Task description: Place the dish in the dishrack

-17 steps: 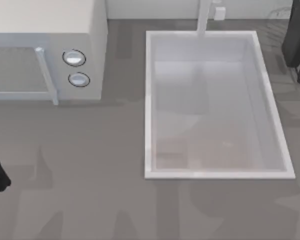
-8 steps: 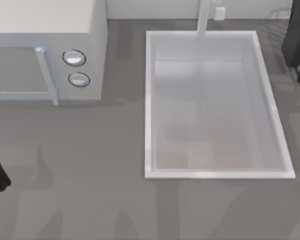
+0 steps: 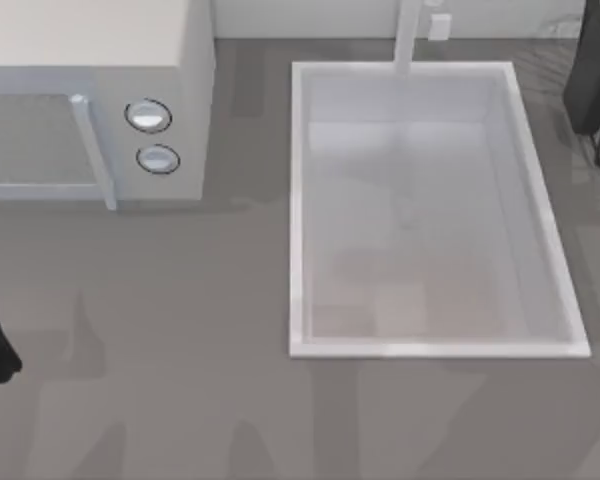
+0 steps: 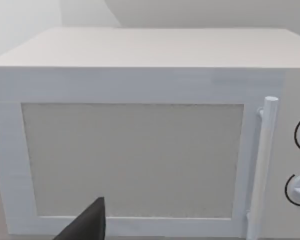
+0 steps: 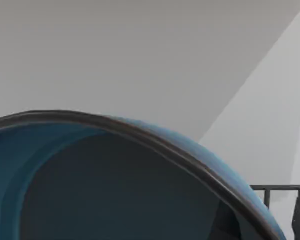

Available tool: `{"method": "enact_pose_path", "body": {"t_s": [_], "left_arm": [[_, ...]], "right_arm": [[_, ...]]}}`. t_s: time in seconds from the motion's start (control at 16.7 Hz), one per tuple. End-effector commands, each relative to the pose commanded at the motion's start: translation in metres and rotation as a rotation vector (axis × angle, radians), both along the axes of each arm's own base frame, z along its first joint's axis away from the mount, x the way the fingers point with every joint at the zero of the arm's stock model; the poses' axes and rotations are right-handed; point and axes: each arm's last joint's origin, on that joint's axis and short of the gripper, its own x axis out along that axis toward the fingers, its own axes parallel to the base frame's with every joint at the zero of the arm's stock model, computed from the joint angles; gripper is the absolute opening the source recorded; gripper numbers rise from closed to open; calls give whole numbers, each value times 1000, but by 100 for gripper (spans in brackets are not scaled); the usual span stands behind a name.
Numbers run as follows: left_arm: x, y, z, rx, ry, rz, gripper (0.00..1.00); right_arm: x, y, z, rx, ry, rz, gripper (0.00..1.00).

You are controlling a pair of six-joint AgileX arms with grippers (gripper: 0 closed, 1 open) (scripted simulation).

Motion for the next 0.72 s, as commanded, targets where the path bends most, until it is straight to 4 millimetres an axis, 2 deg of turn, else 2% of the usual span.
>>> {"method": "enact_pose_path", "body": {"t_s": [0.36, 0.72], "left_arm": [[0, 0, 0, 0, 0, 0, 100], [0, 0, 0, 0, 0, 0, 100]], "right_arm": [[0, 0, 0, 0, 0, 0, 98], [0, 0, 0, 0, 0, 0, 100]]}}
